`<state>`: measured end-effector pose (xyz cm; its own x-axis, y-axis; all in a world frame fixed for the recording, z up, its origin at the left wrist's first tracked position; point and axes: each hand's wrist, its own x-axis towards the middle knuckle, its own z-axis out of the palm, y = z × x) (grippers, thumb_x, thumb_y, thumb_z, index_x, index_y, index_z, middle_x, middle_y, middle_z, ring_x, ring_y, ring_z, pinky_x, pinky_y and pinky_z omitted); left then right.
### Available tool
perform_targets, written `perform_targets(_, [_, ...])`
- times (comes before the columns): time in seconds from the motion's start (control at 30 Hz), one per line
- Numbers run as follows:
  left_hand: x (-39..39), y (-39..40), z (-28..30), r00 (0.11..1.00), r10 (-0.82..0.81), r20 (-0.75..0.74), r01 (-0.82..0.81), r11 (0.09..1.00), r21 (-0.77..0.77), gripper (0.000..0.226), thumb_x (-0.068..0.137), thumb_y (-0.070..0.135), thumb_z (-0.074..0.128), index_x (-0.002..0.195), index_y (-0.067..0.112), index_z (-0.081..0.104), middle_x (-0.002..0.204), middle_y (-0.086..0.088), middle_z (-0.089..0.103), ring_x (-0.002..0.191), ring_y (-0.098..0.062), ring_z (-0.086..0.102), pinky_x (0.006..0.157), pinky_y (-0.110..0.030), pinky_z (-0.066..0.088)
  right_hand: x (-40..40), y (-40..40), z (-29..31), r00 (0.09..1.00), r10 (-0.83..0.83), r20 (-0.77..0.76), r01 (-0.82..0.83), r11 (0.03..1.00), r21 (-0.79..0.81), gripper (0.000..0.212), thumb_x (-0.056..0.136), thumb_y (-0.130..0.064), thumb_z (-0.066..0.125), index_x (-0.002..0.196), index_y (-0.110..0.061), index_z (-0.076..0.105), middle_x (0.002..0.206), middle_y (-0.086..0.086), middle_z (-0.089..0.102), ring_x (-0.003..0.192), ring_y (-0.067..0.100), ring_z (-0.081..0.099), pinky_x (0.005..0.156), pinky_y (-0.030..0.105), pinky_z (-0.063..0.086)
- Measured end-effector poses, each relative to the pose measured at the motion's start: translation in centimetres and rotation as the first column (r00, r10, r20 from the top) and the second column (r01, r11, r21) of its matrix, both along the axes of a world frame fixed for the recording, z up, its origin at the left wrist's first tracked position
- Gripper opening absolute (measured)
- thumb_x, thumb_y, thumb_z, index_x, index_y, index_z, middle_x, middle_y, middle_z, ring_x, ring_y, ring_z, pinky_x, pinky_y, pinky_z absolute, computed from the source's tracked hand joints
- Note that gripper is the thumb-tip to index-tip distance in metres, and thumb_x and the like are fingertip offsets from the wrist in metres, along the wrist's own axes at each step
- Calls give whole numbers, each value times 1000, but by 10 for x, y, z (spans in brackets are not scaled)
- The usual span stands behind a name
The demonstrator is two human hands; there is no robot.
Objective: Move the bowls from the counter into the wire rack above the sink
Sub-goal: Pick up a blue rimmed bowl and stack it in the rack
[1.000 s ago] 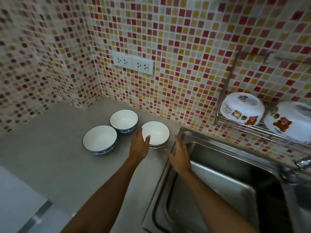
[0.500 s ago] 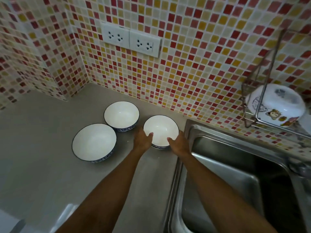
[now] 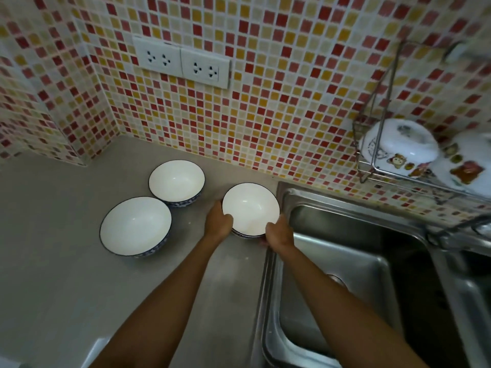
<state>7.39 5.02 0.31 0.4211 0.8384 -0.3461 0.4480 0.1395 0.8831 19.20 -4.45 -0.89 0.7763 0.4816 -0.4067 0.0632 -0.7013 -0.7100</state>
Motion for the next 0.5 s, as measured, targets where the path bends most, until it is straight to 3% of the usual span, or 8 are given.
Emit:
perform_targets(0.07, [-1, -15, 7, 999, -31, 14, 31, 1000, 6, 71, 60, 16, 38, 129, 6, 50, 129, -17, 57, 119, -36, 52, 97, -37, 43, -1, -16, 7, 1000, -16, 0, 16, 1000, 27, 49, 83, -7, 42, 132, -9, 41, 132, 19, 53, 114, 39, 54, 93, 49, 51])
perform_targets(0.13, [2, -32, 14, 998, -52, 39, 51, 999, 16, 75, 56, 17, 38, 129, 8, 52, 129, -15, 58, 120, -35, 52, 100, -40, 45, -1, -35, 16, 998, -48, -41, 50, 996, 68, 51, 83, -7, 41, 134, -11, 40, 131, 17, 52, 106, 37, 57, 77, 48, 59])
perform_targets(0.23, [10, -58, 30, 994, -81, 67, 81, 997, 11, 55, 77, 10, 50, 132, 7, 48, 134, -17, 54, 121, -36, 51, 101, -43, 45, 1, -67, 35, 995, -76, -66, 84, 990, 118, 48, 86, -4, 40, 133, -10, 42, 129, 15, 53, 97, 30, 56, 54, 27, 57])
perform_targets(0.3, [17, -75, 39, 994, -73, 85, 74, 997, -9, 51, 85, 7, 52, 134, 11, 43, 135, -17, 52, 119, -36, 50, 100, -50, 47, 8, -91, 45, 995, -87, -41, 92, 989, 119, 44, 87, -4, 41, 131, -9, 44, 127, 13, 53, 102, 31, 55, 41, 10, 44])
perform_targets(0.33, [20, -83, 43, 993, -74, 87, 76, 997, -22, 50, 86, 9, 53, 135, 13, 40, 135, -16, 52, 118, -36, 51, 98, -52, 48, 12, -102, 49, 995, -94, -23, 96, 987, 128, 43, 87, -4, 42, 129, -10, 44, 126, 13, 54, 102, 31, 55, 39, 10, 41])
perform_targets(0.37, [24, -92, 48, 992, -83, 90, 86, 996, -34, 50, 86, 12, 53, 134, 15, 38, 134, -15, 51, 116, -36, 51, 97, -52, 49, 16, -112, 53, 995, -100, -12, 101, 985, 143, 42, 86, -5, 42, 127, -11, 45, 125, 13, 54, 100, 30, 55, 43, 15, 46])
perform_targets(0.43, [31, -109, 56, 989, -99, 109, 106, 992, -62, 49, 88, 18, 53, 134, 18, 34, 134, -13, 50, 114, -34, 51, 95, -51, 51, 23, -128, 59, 994, -106, 12, 103, 981, 163, 44, 82, -9, 43, 126, -13, 46, 125, 14, 56, 100, 31, 58, 65, 36, 59])
perform_targets(0.5, [40, -128, 66, 987, -101, 129, 111, 991, -74, 47, 89, 22, 54, 132, 20, 34, 133, -11, 49, 111, -31, 52, 93, -49, 52, 34, -146, 59, 995, -98, 30, 91, 982, 163, 47, 78, -14, 42, 125, -16, 46, 125, 14, 57, 103, 35, 59, 81, 50, 57])
